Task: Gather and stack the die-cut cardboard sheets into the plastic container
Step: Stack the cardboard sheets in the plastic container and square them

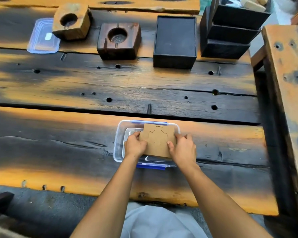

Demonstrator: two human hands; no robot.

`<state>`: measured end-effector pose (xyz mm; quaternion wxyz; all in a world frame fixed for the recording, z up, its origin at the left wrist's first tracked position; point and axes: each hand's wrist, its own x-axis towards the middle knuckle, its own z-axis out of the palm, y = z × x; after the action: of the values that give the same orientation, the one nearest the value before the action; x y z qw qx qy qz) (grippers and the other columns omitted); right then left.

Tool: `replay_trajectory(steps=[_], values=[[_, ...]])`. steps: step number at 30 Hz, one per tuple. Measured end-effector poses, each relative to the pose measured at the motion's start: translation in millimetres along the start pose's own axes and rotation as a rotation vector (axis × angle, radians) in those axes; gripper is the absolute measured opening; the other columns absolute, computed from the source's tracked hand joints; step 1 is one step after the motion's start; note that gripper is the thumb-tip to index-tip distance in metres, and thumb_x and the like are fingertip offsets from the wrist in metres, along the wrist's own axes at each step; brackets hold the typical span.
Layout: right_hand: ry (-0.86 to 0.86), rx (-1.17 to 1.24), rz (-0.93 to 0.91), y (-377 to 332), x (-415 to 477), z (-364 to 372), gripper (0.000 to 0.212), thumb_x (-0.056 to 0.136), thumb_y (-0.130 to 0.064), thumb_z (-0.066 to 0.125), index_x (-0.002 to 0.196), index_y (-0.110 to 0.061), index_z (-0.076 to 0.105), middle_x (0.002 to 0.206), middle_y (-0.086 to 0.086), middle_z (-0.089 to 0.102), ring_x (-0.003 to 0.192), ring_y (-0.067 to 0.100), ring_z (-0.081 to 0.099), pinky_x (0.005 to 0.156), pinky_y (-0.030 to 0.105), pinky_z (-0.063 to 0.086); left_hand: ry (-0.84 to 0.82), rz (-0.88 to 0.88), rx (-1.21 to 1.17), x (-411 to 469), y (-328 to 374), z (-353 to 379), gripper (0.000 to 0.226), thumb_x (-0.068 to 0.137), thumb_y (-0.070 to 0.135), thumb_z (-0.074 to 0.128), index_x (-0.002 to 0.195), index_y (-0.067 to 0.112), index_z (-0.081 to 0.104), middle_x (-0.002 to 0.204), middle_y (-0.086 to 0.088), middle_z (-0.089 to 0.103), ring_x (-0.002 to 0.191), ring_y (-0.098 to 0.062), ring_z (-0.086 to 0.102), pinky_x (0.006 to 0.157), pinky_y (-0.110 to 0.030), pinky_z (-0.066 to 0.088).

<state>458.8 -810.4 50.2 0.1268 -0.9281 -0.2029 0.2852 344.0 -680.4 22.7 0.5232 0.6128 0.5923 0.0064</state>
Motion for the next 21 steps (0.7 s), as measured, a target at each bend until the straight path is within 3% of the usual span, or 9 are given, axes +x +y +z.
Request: replay_trajectory(steps=[2, 7, 11, 16, 21], values=[[-0.008, 0.006, -0.010, 3.2, 0.0, -1.4, 0.043, 0.096, -0.039, 0.062, 0.131, -0.016, 0.058, 0.119, 0.013, 0.050, 0.107, 0.040, 0.059, 0.094, 0.044, 0.048, -0.007, -0.004, -0.014, -2.2, 0.4, 2.2, 0.029, 0.080, 0.004, 0.058, 0.077, 0.032, 0.064, 0.082, 0.015, 0.069, 0.092, -0.018, 0.066, 0.072, -0.022, 0.050], [-0.011, 0.047, -0.048, 6.6, 1.0, -2.3, 0.058, 0.095, -0.036, 0.063, 0.147, -0.030, 0.037, 0.121, 0.012, 0.047, 0.105, 0.042, 0.059, 0.088, 0.046, 0.050, -0.055, -0.029, -0.123, 0.9, -0.9, 4.7, 0.033, 0.081, 0.008, 0.073, 0.109, 0.025, 0.065, 0.106, 0.007, 0.072, 0.088, -0.004, 0.063, 0.067, -0.017, 0.046], [0.001, 0.089, -0.016, 11.2, 5.6, -0.8, 0.069, 0.092, -0.037, 0.067, 0.150, -0.033, 0.030, 0.123, 0.014, 0.050, 0.108, 0.041, 0.059, 0.088, 0.047, 0.050, -0.111, -0.134, -0.277, 4.2, -1.2, 4.1, 0.046, 0.082, 0.007, 0.078, 0.120, 0.019, 0.054, 0.106, 0.002, 0.069, 0.088, -0.009, 0.065, 0.065, -0.022, 0.050], [0.000, 0.159, 0.042, 9.5, 8.2, 3.0, 0.071, 0.089, -0.035, 0.071, 0.148, -0.034, 0.032, 0.123, 0.013, 0.053, 0.113, 0.039, 0.058, 0.092, 0.047, 0.048, -0.175, -0.148, -0.299, 2.5, -2.8, 12.2, 0.048, 0.089, 0.009, 0.071, 0.129, 0.022, 0.047, 0.109, 0.004, 0.069, 0.092, -0.007, 0.064, 0.074, -0.025, 0.054], [0.016, 0.207, 0.066, 10.0, 11.5, 6.5, 0.071, 0.086, -0.035, 0.074, 0.146, -0.036, 0.035, 0.122, 0.012, 0.055, 0.115, 0.037, 0.056, 0.093, 0.047, 0.048, -0.234, -0.191, -0.250, 11.7, -3.6, 9.7, 0.047, 0.085, 0.017, 0.077, 0.127, 0.017, 0.055, 0.119, -0.002, 0.070, 0.099, -0.014, 0.065, 0.094, -0.041, 0.056]])
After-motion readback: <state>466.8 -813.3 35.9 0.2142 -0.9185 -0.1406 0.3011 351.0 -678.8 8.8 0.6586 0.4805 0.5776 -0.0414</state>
